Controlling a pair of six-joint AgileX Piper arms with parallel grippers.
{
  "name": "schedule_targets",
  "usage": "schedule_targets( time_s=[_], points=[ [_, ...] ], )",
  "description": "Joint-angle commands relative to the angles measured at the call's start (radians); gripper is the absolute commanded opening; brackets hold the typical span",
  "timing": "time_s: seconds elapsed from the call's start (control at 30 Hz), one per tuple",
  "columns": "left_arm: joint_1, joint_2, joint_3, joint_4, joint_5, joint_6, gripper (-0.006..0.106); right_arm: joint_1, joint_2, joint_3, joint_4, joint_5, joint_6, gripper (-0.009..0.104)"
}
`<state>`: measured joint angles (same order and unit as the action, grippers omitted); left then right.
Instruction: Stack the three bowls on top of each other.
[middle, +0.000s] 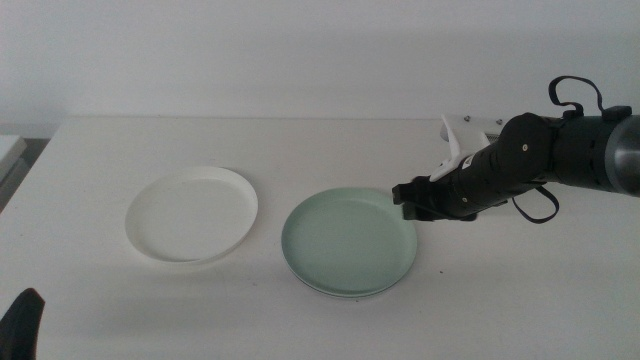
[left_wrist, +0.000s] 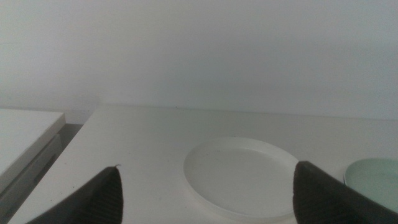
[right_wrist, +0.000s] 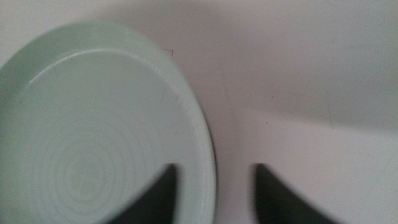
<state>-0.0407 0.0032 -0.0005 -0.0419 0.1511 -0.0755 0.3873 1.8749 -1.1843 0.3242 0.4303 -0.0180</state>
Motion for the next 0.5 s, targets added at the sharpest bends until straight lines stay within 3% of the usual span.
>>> schedule_targets(
  time_s=[0.0,0.1,0.27,0.47],
  points=[
    [-0.001,-0.003,0.0,0.0,-0.013,-0.001,0.094,0.001,-0.004,0.003,0.0,-0.009,-0.014,0.05],
    [-0.001,-0.003,0.0,0.0,-0.013,-0.001,0.094,0.001,-0.02,-0.036,-0.017,0.087,-0.042,0.091],
    [-0.001,-0.003,0.0,0.0,-0.013,-0.001,0.094,-0.006,-0.158,-0.163,-0.053,0.366,-0.19,0.092],
    [-0.001,-0.003,0.0,0.0,-0.013,-0.001,0.094,-0.058,-0.542,-0.126,-0.028,0.388,-0.358,0.091]
  ],
)
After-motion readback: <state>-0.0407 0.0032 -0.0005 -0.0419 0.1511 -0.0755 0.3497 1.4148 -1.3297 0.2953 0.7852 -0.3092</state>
